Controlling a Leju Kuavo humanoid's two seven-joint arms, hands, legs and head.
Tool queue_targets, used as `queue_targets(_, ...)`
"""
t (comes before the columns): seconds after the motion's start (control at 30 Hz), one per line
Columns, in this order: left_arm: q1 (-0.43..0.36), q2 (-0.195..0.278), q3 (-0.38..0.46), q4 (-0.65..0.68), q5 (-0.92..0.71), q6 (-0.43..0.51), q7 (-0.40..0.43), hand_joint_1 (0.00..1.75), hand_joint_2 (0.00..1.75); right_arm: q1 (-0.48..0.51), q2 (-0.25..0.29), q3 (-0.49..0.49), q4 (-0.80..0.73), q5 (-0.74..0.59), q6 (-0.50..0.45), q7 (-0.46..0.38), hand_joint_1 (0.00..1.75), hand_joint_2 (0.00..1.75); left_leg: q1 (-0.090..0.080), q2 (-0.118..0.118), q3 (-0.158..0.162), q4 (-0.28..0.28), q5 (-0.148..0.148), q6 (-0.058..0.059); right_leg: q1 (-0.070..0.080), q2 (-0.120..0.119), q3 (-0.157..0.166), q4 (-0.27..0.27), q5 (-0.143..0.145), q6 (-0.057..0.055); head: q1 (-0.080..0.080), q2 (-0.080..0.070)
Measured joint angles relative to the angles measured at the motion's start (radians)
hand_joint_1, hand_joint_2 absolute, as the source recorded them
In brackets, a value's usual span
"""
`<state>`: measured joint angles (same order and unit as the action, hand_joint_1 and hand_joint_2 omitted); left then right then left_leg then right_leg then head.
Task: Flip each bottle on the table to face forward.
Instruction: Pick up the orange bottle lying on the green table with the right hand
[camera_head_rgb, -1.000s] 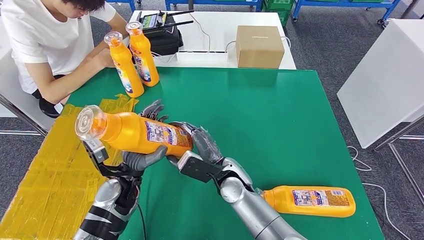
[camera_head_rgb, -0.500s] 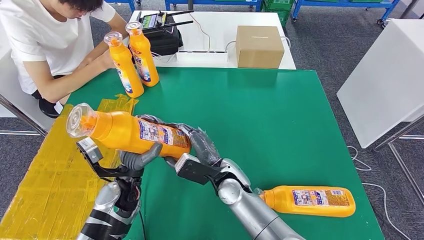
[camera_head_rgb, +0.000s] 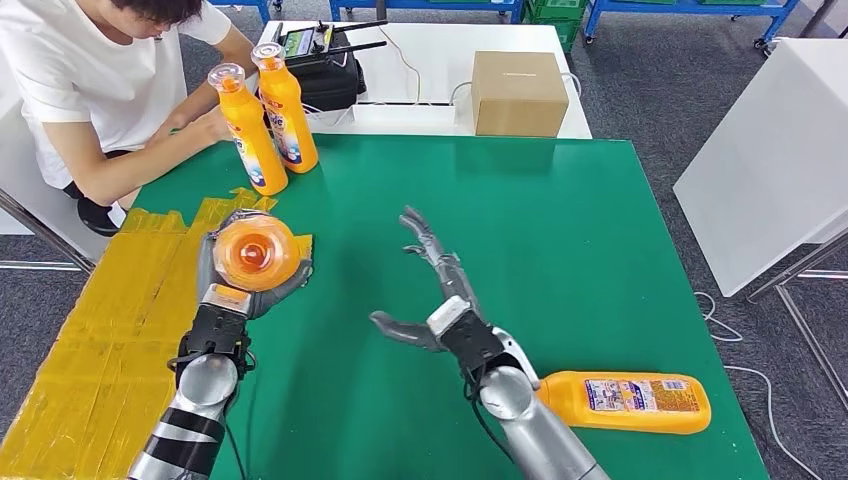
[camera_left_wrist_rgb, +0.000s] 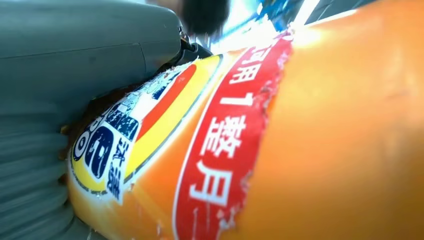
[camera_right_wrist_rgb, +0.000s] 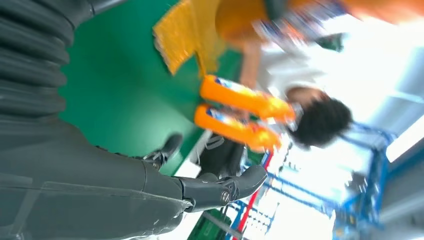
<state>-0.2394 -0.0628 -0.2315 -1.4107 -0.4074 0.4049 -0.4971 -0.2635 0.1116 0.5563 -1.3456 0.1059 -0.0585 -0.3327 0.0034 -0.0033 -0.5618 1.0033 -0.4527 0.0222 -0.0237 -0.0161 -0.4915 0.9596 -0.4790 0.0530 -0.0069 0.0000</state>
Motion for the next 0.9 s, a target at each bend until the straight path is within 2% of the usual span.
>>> queue_targets(0.13,-0.027,0.055,0.018,0.057,-0.226,0.085,0.069,1.75,1.75,0.052,-0.041,-0.074,-0.113,-0.041,0.014,-0.011,0.00,1.75,0.000,0.000,0.000,0.000,0.000,0.000,0.000,0.000,0.000,0.000,0.000,0.000,0.000,0.000)
queue_targets(0.3,-0.067,0.124,0.023,0.173,-0.602,0.158,0.227,1.75,1.75,0.114,-0.082,-0.144,-0.235,-0.041,0.005,-0.032,0.00,1.75,0.000,0.000,0.000,0.000,0.000,0.000,0.000,0.001,0.000,0.000,0.000,0.000,0.000,0.000)
queue_targets(0.43,-0.091,0.169,0.024,0.272,-0.786,0.158,0.322,1.75,1.75,0.154,-0.106,-0.184,-0.309,-0.027,-0.002,-0.037,0.00,1.75,0.000,0.001,0.000,0.000,0.000,0.000,0.000,0.002,-0.001,0.000,0.000,0.000,0.000,0.000)
queue_targets(0.67,-0.113,0.212,0.023,0.409,-0.912,0.102,0.398,1.75,1.75,0.195,-0.129,-0.223,-0.382,0.016,-0.018,-0.035,0.00,1.75,0.000,0.001,0.000,0.000,0.000,0.000,0.000,0.003,-0.001,0.000,0.000,0.000,0.000,0.000)
queue_targets(0.83,-0.128,0.234,0.023,0.533,-0.945,0.112,0.413,1.75,1.75,0.221,-0.147,-0.243,-0.416,0.045,-0.021,-0.031,0.00,1.75,0.000,0.001,0.000,0.000,0.000,0.000,0.000,0.003,-0.001,0.000,0.000,0.000,0.000,0.000)
queue_targets(0.87,-0.129,0.237,0.023,0.552,-0.946,0.115,0.413,1.71,1.75,0.225,-0.149,-0.244,-0.421,0.047,-0.021,-0.030,0.00,1.75,0.000,0.002,0.000,0.000,0.000,0.000,0.000,0.003,-0.001,0.000,0.000,0.000,0.000,0.000)
queue_targets(0.9,-0.131,0.238,0.023,0.568,-0.947,0.117,0.413,1.45,1.75,0.228,-0.151,-0.245,-0.425,0.050,-0.021,-0.030,0.00,1.75,0.000,0.002,0.000,0.000,0.000,0.000,0.000,0.003,-0.001,0.000,0.000,0.000,0.000,0.000)
